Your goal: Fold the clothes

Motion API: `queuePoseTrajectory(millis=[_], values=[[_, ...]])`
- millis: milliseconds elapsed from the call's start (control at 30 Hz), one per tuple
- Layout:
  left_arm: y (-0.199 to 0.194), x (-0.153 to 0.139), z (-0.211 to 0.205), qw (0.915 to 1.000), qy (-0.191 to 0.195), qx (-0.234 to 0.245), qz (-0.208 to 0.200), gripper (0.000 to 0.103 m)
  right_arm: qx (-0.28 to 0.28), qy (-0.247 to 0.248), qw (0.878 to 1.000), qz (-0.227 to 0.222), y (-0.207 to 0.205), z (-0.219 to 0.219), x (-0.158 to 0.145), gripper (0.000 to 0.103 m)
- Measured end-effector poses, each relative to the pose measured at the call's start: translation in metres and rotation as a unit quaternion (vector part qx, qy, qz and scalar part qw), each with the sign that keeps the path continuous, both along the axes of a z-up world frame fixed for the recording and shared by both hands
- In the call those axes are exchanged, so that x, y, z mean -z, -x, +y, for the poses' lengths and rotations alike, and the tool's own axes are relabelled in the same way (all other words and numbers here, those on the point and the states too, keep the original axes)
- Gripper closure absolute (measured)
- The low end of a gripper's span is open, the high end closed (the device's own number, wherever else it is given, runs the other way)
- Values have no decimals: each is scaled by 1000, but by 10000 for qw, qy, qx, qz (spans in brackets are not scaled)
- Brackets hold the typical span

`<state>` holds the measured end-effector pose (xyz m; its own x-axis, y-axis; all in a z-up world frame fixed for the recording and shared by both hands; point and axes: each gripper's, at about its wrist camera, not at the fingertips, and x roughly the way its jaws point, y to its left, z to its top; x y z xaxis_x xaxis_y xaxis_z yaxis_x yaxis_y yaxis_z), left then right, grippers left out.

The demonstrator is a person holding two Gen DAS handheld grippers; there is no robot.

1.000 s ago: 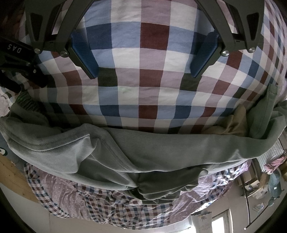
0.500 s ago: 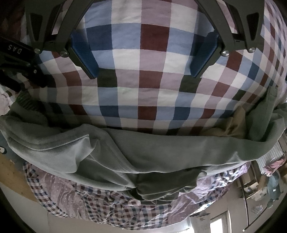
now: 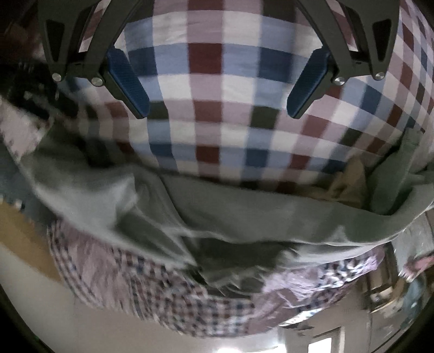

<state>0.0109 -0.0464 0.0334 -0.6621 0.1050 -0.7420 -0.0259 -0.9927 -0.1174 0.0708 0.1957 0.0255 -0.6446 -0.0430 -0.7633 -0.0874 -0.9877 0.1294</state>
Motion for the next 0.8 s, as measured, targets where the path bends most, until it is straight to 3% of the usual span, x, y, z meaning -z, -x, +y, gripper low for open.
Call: queuePoseTrajectory(millis=[233,300,400,467,567,800], values=[[4,-32,-58,9927,-930,-490,591,1,-678,430,9952,553,7,-73,-46,9],[5,-39,-72,9888,-1164,-603,718,1,-856,459,9933,634,41,-76,-56,9],[3,-43,-87,9847,-1359,-732,809,2,-1123,440,9901,718,75,-99,-73,14],[1,-44,-98,9826,-1439,-835,823,9,-1335,498,9870,747,95,-115,-83,23],[-1,-44,-115,9785,-1635,-985,781,15,-1533,535,9838,765,123,-144,-92,27],[-2,-43,-137,9729,-1856,-1131,783,15,-1667,737,9820,494,182,-201,-82,33]])
